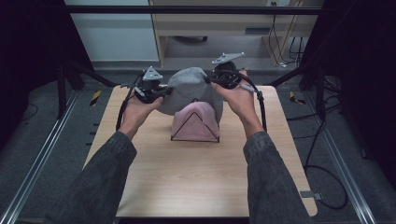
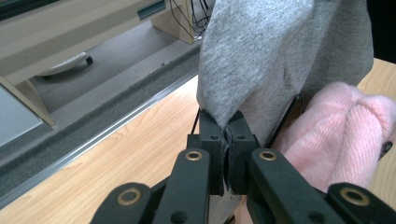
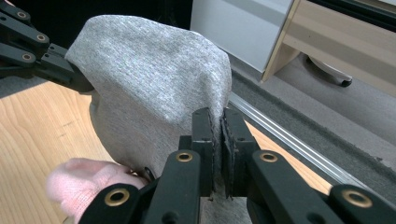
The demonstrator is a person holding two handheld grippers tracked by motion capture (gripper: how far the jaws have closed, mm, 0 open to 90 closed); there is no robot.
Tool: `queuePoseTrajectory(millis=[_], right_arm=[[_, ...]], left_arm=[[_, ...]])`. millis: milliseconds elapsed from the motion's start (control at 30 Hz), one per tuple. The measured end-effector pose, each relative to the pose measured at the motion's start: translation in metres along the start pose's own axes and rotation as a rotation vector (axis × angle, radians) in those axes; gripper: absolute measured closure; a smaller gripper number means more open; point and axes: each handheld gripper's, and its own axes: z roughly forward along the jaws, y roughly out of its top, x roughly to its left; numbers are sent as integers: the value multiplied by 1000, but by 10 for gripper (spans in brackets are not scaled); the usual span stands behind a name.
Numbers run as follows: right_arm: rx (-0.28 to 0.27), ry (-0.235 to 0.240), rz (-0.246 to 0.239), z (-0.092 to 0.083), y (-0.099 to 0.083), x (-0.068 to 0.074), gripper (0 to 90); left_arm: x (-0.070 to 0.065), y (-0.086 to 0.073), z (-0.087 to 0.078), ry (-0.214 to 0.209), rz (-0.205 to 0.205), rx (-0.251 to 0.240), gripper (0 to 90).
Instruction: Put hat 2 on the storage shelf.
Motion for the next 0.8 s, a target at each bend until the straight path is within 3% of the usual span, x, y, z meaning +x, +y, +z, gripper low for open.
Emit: queuePoseTrajectory(millis=[567,800], right_arm=[[62,-12,-22,12,-8,3,851],[64,-9,18,15,-25,-2,851]], left_arm=[[-2,-18,8,-12,-24,12,877],[-6,-21,15,-11,-18,19,877]])
